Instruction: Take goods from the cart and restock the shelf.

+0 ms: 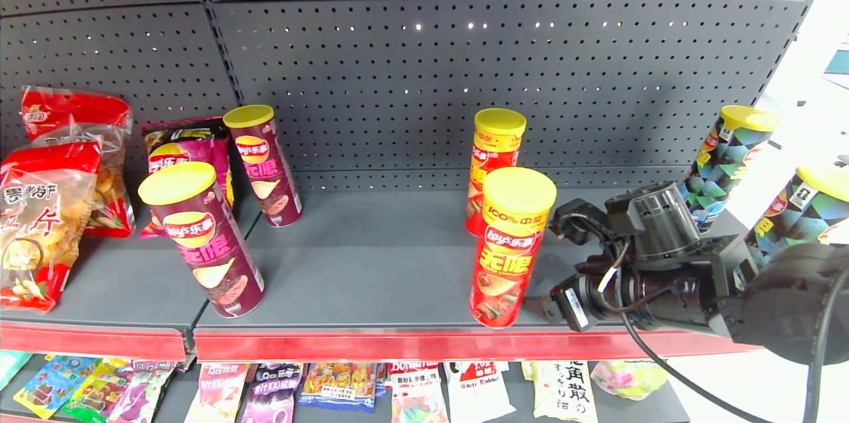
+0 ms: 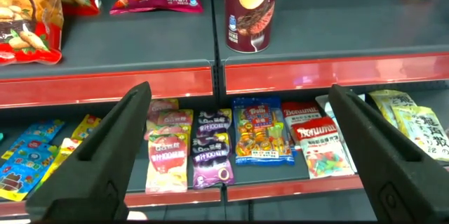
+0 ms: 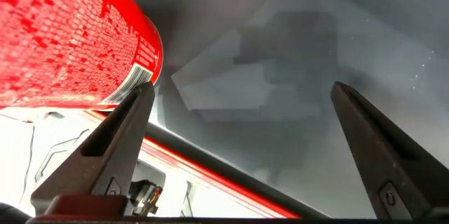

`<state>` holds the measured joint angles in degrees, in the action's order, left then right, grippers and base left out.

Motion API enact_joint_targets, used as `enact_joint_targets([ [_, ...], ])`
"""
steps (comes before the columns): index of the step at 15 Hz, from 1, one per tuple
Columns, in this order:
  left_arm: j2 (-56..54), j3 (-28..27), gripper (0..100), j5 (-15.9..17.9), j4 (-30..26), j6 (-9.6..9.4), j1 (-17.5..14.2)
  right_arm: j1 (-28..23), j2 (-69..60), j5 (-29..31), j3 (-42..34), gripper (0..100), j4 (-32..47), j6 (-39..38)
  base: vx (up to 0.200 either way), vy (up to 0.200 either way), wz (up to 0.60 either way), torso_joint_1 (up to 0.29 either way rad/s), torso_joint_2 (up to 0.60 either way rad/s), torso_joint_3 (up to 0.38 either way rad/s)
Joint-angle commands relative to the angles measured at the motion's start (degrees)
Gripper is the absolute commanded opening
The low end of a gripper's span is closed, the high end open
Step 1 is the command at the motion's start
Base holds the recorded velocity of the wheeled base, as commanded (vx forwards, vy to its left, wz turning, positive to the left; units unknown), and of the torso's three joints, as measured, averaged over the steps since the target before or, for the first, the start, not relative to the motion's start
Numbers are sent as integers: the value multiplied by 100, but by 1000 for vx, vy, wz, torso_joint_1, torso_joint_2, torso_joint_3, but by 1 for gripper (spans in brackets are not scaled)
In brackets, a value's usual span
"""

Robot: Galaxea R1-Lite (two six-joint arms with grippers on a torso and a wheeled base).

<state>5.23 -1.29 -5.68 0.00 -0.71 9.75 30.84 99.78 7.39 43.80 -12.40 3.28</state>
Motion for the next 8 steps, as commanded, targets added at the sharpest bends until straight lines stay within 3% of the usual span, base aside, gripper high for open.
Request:
enact_joint_targets([
  [1,4,-3,100,-3,0,0,0,10,42,0,23,100,-8,6,0,0,0,0,0,0],
  [8,4,-3,100,-3,0,0,0,97,147,8,146,100,1,6,0,0,0,0,0,0],
])
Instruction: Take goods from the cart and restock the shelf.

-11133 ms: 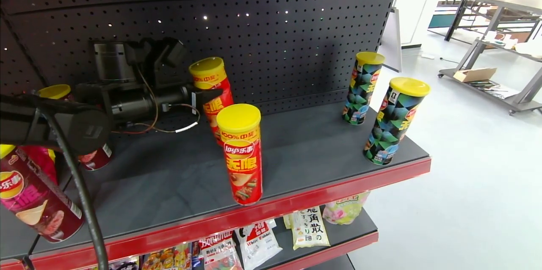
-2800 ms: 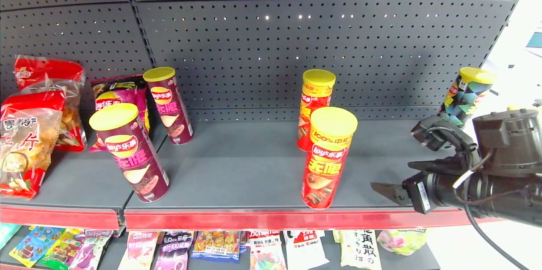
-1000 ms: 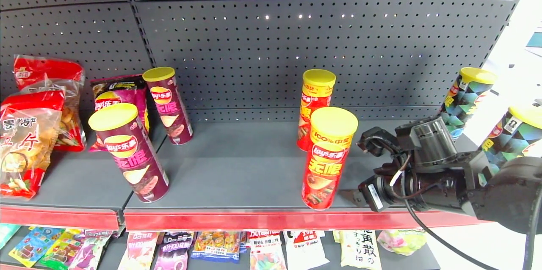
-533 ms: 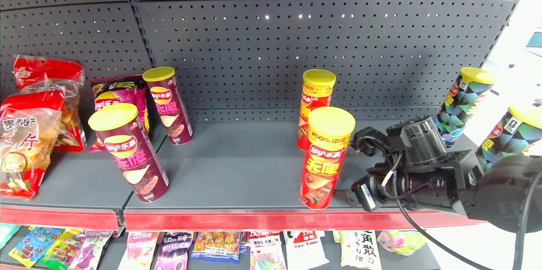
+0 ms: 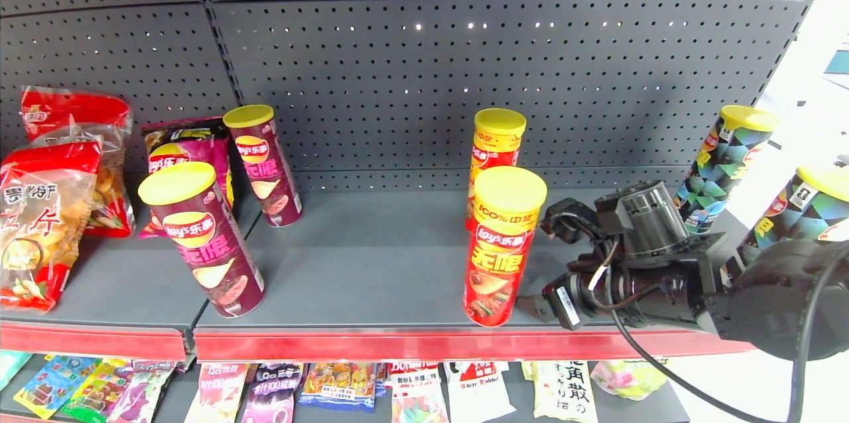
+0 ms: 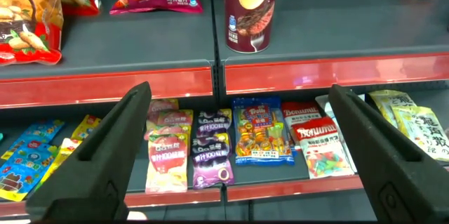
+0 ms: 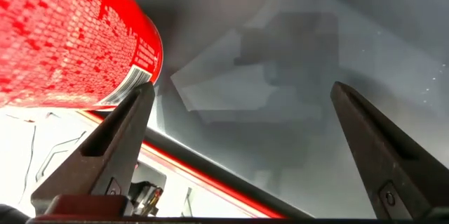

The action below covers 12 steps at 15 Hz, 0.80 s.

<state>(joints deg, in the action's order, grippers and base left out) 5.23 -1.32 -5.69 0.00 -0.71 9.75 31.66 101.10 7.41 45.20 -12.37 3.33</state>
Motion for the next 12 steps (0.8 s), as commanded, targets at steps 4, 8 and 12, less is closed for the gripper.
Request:
enact_joint_targets([
  [4,13,9,100,-2,0,0,0,7,15,-3,6,100,-11,-8,0,0,0,0,0,0],
  [8,4,9,100,-2,0,0,0,7,7,6,32,100,-11,-8,0,0,0,0,0,0],
  [12,4,9,100,-2,0,0,0,-90,-187,15,-108,100,-11,-60,0,0,0,0,0,0],
])
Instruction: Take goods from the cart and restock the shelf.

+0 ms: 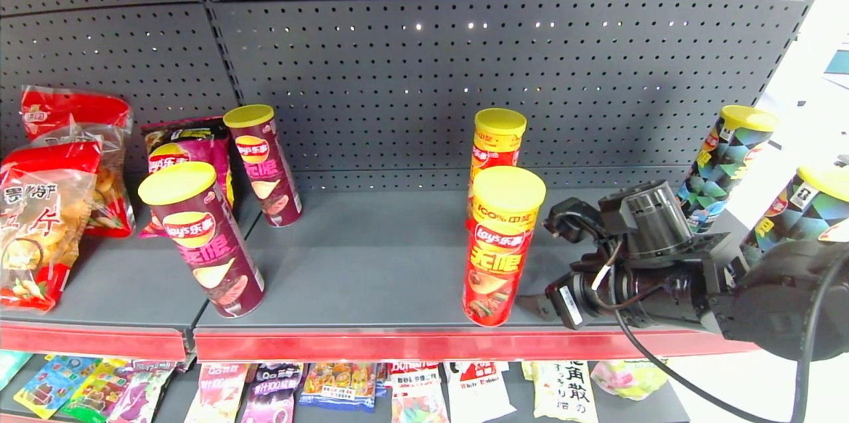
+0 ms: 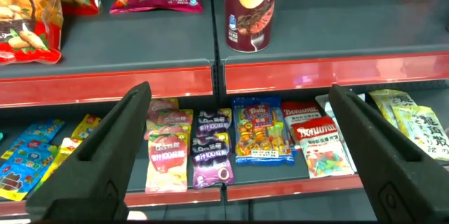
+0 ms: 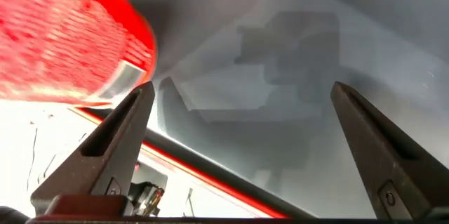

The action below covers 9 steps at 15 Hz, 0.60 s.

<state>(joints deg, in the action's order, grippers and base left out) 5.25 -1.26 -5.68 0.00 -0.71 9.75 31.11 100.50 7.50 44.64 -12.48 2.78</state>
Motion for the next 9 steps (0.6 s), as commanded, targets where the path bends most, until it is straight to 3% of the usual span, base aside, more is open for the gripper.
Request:
enact_joint_targets([
  [1,11,-6,100,-3,0,0,0,-79,-294,24,-87,100,9,-32,0,0,0,0,0,0],
  [6,11,-6,100,23,-9,0,0,-44,-1946,296,-377,100,18,21,0,0,0,0,0,0],
  [9,11,-6,100,67,-9,0,0,431,-3353,463,-790,100,53,188,0,0,0,0,0,0],
])
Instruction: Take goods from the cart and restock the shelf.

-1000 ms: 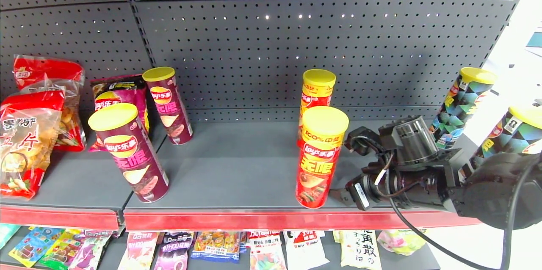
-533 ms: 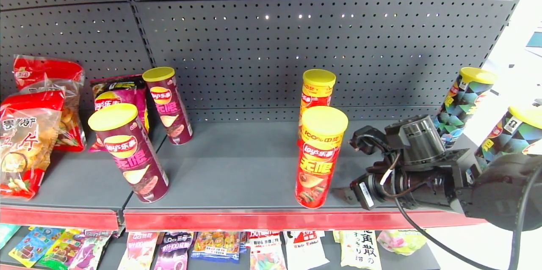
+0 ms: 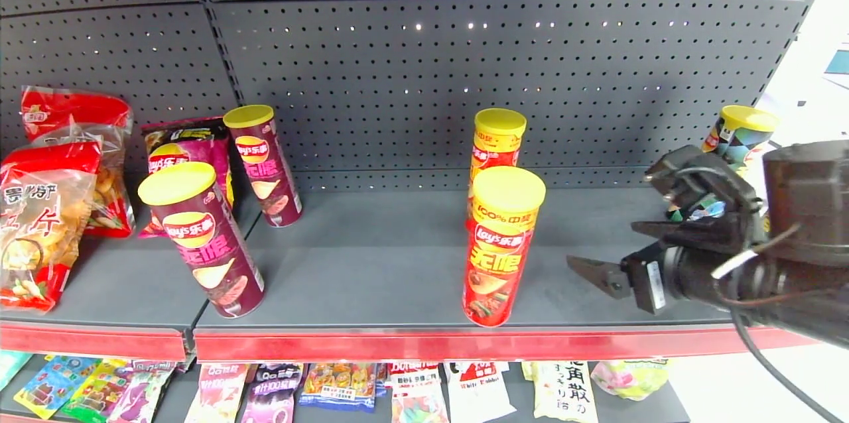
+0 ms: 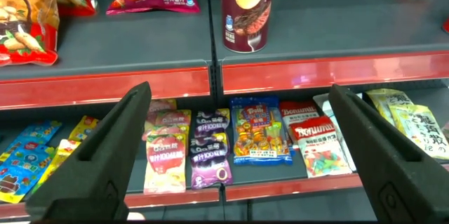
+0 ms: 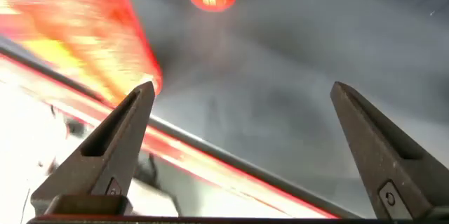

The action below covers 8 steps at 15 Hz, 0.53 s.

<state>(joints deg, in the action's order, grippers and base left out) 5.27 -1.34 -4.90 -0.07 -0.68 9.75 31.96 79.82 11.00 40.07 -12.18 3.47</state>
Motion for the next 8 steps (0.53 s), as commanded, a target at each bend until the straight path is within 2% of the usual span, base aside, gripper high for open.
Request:
enact_joint_targets([
  [1,9,2,100,-2,-1,-2,0,398,-1531,192,-421,100,31,233,0,0,0,0,0,0],
  [5,9,11,100,95,7,24,0,302,-3122,298,-527,100,154,1217,0,0,0,0,0,0],
  [6,9,20,100,95,7,51,0,108,-3342,324,-439,100,163,1305,0,0,0,0,0,0],
  [8,9,20,100,103,7,59,0,-867,-3808,632,-439,100,357,1314,0,0,0,0,0,0],
])
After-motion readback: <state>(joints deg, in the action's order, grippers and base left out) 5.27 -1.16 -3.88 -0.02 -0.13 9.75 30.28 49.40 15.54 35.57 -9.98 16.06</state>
